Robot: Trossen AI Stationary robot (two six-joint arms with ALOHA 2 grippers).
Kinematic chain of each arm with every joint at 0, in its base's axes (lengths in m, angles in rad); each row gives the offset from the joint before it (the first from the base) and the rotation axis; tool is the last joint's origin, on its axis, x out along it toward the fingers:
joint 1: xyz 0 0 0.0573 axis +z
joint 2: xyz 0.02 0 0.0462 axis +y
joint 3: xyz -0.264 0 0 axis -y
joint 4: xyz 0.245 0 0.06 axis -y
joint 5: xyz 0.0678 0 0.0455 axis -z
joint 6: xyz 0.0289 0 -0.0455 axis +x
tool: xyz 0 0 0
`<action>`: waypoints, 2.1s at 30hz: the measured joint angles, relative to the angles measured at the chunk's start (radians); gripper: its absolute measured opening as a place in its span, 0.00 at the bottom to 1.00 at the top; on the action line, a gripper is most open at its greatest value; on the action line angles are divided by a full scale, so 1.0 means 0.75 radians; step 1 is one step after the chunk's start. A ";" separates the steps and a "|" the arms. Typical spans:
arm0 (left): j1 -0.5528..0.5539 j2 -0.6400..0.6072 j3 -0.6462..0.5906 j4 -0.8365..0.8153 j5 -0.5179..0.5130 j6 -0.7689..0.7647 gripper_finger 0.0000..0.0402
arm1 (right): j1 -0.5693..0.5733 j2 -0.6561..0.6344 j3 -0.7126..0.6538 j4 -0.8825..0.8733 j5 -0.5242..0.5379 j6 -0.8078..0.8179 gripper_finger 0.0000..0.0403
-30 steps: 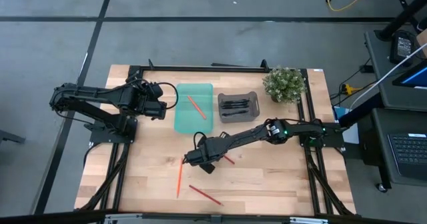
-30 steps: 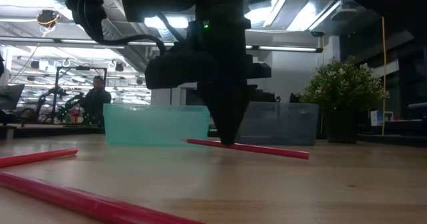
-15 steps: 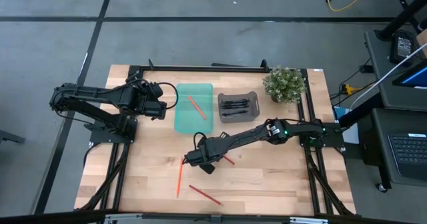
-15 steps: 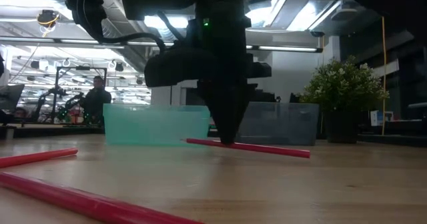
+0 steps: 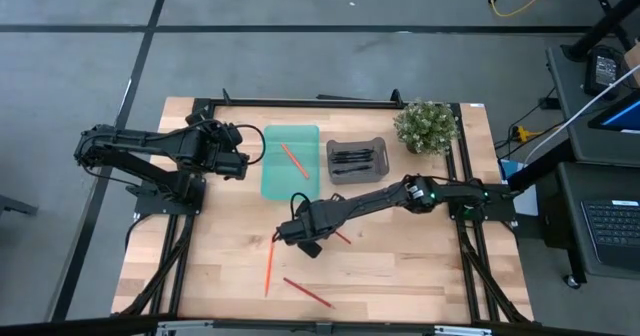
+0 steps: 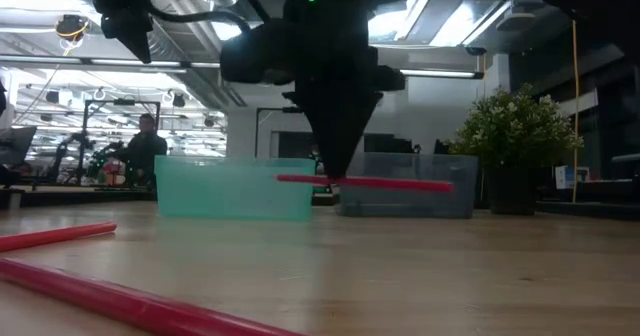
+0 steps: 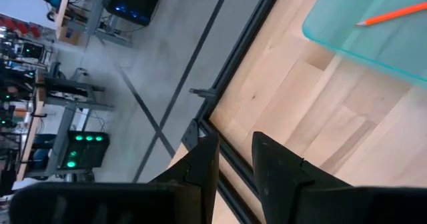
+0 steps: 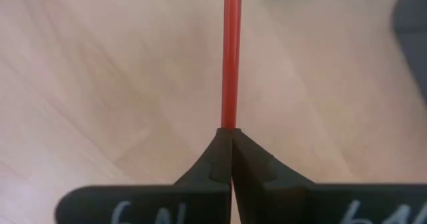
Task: Sort pens & pencils
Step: Put the red pencil into the green bin
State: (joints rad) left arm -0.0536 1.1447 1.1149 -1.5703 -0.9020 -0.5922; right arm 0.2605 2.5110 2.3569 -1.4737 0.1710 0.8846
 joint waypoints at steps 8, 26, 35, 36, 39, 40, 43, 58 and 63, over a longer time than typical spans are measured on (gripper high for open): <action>0.002 0.000 -0.001 -0.001 -0.033 0.002 0.21 | -0.064 -0.044 -0.001 0.003 0.024 -0.043 0.01; 0.002 0.001 -0.001 -0.001 -0.039 0.001 0.21 | -0.050 -0.114 -0.001 0.188 -0.014 -0.140 0.05; 0.002 0.001 -0.001 -0.001 -0.027 -0.002 0.21 | -0.014 -0.110 -0.061 0.103 -0.038 -0.096 0.20; 0.002 0.001 -0.001 -0.001 -0.027 -0.003 0.21 | -0.016 -0.110 -0.085 0.110 -0.037 -0.084 0.22; 0.002 0.001 -0.001 -0.001 -0.026 -0.003 0.21 | -0.019 -0.109 -0.162 0.118 -0.038 -0.069 0.28; 0.002 0.001 -0.001 -0.001 -0.026 -0.003 0.21 | -0.020 -0.109 -0.185 0.121 -0.043 -0.069 0.30; 0.002 0.001 -0.001 -0.001 -0.026 -0.003 0.21 | -0.028 -0.109 -0.244 0.137 -0.058 -0.069 0.34; 0.001 0.001 -0.001 -0.001 -0.026 -0.008 0.21 | -0.074 -0.118 -0.446 0.431 -0.158 -0.109 0.37; 0.001 0.001 -0.001 -0.001 -0.026 -0.009 0.21 | -0.092 -0.127 -0.507 0.486 -0.169 -0.124 0.37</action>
State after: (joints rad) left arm -0.0528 1.1453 1.1145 -1.5708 -0.9215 -0.5987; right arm 0.1916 2.4161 1.9768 -1.1095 0.0442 0.7913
